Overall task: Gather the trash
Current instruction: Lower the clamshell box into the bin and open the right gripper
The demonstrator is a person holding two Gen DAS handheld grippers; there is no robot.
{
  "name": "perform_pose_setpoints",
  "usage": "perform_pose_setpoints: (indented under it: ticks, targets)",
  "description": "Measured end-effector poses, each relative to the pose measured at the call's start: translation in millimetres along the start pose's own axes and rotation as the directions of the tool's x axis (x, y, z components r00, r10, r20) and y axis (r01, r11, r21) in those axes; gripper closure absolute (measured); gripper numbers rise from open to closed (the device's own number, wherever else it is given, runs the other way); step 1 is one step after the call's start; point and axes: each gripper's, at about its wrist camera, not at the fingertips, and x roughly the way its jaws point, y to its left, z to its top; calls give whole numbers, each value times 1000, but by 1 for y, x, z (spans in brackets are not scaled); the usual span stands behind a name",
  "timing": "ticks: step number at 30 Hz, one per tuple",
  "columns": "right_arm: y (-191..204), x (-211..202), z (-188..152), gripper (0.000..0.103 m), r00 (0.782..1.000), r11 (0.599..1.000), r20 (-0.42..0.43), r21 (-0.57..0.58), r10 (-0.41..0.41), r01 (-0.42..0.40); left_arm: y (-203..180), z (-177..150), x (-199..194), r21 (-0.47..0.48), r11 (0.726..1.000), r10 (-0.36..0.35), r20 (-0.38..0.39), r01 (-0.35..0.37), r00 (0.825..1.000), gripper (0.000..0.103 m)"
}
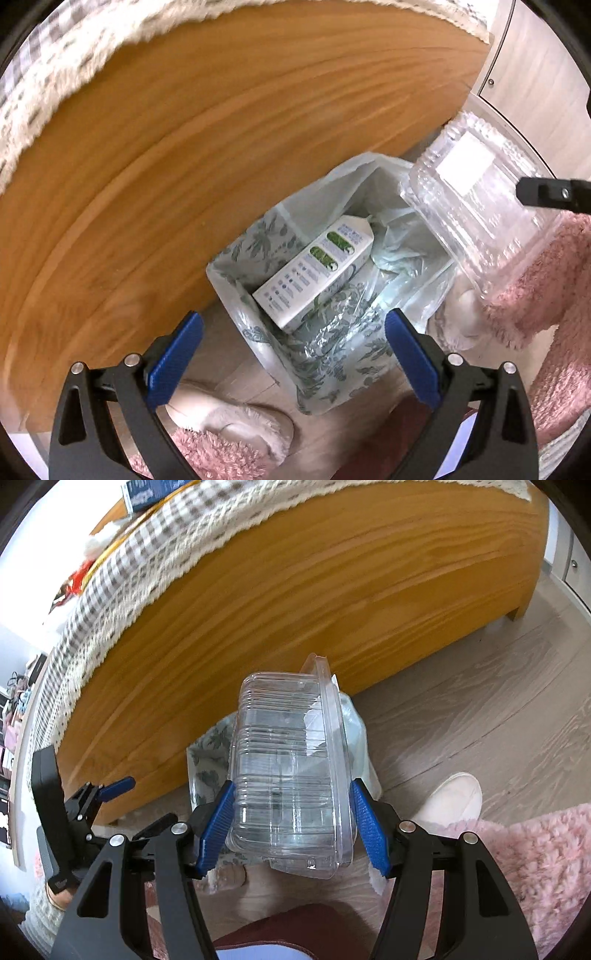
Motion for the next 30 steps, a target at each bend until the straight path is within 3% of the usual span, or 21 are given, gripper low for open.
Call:
perform_pose_setpoints:
  ticks: [6,13,15,17,20,30]
  targets:
    - [10,6,-3,42,1000,999,-17,-33,-15,15,5,-5,10,11,998,67,26,-68,997,8]
    - [18,31,0,42,988,999,-155,37,9,-3,-1,0,6,62,991,118,39,-121,992,8]
    - [18,48,2,42,973,997,-231,83,19,0,0,0,9,65,991,118,27,-120,993,8]
    - [14,71,4,42,943,988,-328,155,50,1,2,0,12,66,990,121,14,-122,993,8]
    - [5,101,6,42,909,974,-414,218,43,53,4,1,22,66,991,116,-24,-115,993,8]
    - [-10,167,8,42,825,933,-565,311,27,183,-9,4,53,129,985,116,-27,-112,993,8]
